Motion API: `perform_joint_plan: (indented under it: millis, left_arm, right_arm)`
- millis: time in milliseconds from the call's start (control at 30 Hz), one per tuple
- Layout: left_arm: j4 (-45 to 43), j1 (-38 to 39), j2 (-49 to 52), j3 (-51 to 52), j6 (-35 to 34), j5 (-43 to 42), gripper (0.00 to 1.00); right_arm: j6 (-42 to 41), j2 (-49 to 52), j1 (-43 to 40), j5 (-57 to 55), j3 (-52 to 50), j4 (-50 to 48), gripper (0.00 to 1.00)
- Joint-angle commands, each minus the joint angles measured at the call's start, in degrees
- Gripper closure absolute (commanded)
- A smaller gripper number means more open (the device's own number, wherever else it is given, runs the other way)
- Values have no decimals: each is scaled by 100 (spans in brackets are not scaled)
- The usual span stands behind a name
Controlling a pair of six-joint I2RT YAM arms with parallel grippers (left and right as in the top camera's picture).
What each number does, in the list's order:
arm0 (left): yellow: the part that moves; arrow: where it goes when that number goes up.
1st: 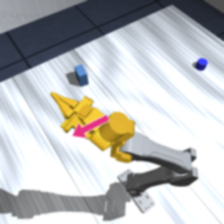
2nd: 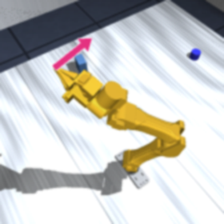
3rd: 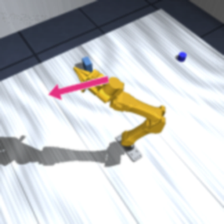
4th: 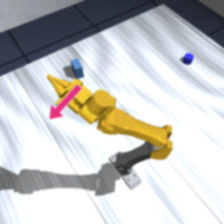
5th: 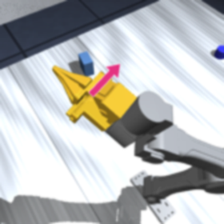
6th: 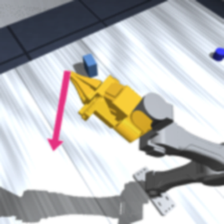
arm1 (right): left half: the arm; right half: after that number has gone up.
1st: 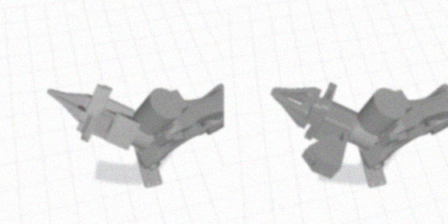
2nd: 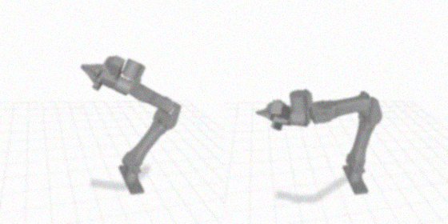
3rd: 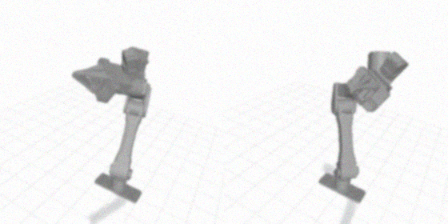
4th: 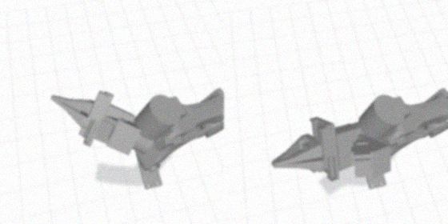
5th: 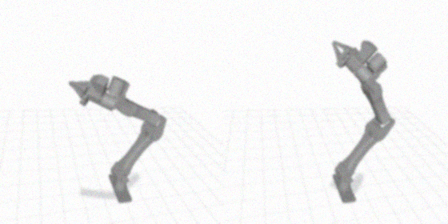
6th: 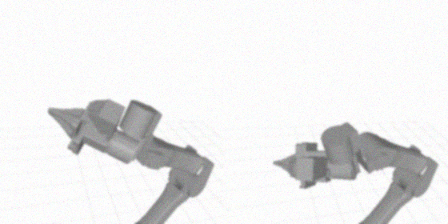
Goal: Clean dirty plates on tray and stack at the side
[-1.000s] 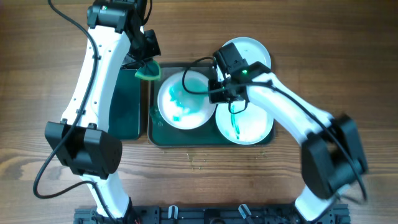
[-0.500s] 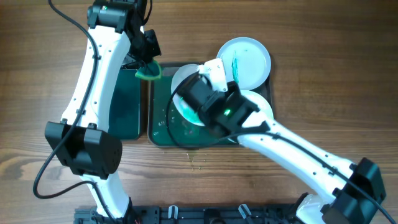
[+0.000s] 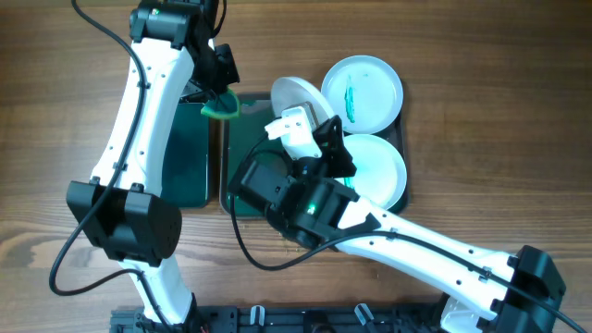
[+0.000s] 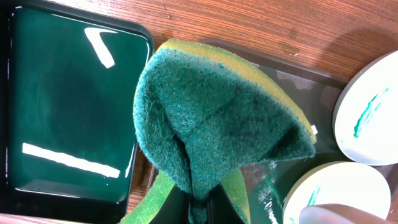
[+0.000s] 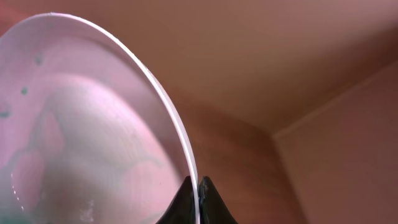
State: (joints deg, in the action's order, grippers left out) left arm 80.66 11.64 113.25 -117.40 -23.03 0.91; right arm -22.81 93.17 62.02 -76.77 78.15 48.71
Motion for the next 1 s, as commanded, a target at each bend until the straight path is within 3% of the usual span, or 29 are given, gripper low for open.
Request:
perform_joint_plan:
  millis: [0,267,367,633,967]
  left_arm:
    - [4,13,-63,-105,72,-90,96]
    - [4,13,-63,-105,72,-90,96]
    - [2,13,-63,-105,70,-90,96]
    - [4,13,-63,-105,70,-90,96]
    - [0,13,-63,-101,68,-92,96]
  right_arm:
    - [48,-39,76,-1038,76,-127,96]
    - [164,-37,35,-693,26,-671,96]
    - [101,-26,-249,879,15,-776,96]
    - [-1547,227,-1838,5075,-15,-680,96]
    - [-1982,1471,-2728,7252,-264,-1082,96]
